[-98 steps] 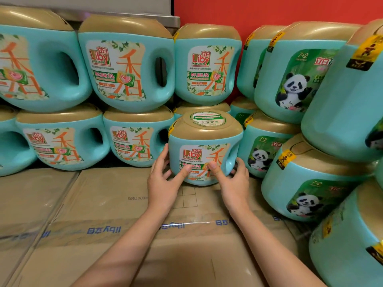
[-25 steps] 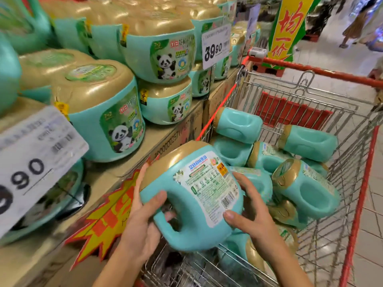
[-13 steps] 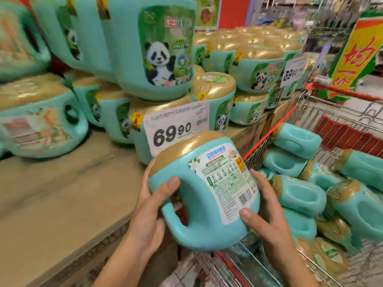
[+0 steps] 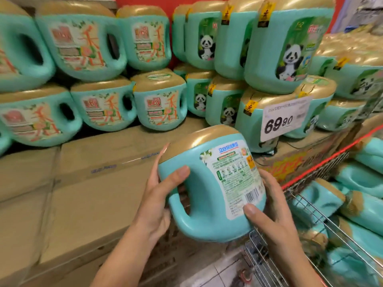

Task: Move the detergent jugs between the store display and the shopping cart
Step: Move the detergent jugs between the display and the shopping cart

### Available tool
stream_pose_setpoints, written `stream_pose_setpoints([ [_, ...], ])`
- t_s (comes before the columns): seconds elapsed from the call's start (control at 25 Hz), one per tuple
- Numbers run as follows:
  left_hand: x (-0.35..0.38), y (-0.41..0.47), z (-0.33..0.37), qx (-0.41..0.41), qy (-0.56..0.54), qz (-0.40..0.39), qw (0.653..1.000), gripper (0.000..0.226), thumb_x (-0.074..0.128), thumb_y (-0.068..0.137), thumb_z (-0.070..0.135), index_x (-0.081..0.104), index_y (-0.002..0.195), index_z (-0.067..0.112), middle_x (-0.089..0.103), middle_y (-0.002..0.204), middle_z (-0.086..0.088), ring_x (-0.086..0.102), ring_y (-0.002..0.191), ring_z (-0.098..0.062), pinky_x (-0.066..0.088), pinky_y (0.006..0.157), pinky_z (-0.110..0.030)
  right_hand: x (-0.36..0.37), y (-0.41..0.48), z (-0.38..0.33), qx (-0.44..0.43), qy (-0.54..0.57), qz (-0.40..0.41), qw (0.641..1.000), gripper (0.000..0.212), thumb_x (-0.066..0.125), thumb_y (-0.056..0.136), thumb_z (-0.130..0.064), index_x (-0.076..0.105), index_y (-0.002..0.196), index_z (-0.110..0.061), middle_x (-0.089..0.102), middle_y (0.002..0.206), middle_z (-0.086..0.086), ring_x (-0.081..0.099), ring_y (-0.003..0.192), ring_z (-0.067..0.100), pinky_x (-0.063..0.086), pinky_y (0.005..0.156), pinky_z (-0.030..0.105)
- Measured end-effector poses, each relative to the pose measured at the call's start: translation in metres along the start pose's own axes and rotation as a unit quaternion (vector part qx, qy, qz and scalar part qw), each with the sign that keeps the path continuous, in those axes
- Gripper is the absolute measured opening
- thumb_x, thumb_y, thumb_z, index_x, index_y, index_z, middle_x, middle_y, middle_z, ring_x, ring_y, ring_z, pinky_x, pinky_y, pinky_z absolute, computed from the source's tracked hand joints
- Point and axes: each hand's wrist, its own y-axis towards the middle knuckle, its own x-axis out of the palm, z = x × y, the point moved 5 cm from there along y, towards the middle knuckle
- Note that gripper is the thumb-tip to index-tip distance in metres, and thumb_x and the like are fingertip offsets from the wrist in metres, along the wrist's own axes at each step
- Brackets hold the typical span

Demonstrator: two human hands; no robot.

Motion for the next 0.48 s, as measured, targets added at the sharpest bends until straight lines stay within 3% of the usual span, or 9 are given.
stream_pose_setpoints([
  [0.16,-0.034,0.008,0.058,0.118,0.045,0.014,0.992,0.105,0.095,0.044,0.040,0.049,0.137,0.021,0.072,0.110,0.003,0.069,0.098,-0.012,0.056,0.073,-0.024,0.053,0.047,-0.001,-0.009,0.010,-0.117,0.993,0.084,0.078,0.066,-0.025,0.039,0.140,-0.018,0.061,0.129,-0.012,0.058,0.119,0.009,0.049,0.089,0.016],
  [0.32,-0.063,0.019,0.095,0.203,0.109,0.000,0.973,0.096,0.085,0.053,0.013,0.046,0.139,0.029,0.066,0.126,0.002,0.064,0.113,-0.015,0.053,0.086,-0.023,0.106,0.098,0.018,0.012,0.022,-0.196,0.980,0.094,0.082,0.055,0.001,0.040,0.135,-0.026,0.061,0.125,-0.025,0.058,0.118,0.004,0.049,0.089,0.018],
  [0.48,-0.089,0.022,0.097,0.205,0.110,-0.004,0.973,0.101,0.081,0.052,0.008,0.041,0.142,0.029,0.060,0.136,0.000,0.059,0.121,-0.018,0.050,0.092,-0.025,0.139,0.114,0.042,0.028,0.031,-0.226,0.973,0.112,0.090,0.047,-0.014,0.034,0.141,-0.030,0.056,0.128,-0.029,0.054,0.126,0.009,0.048,0.099,0.027],
])
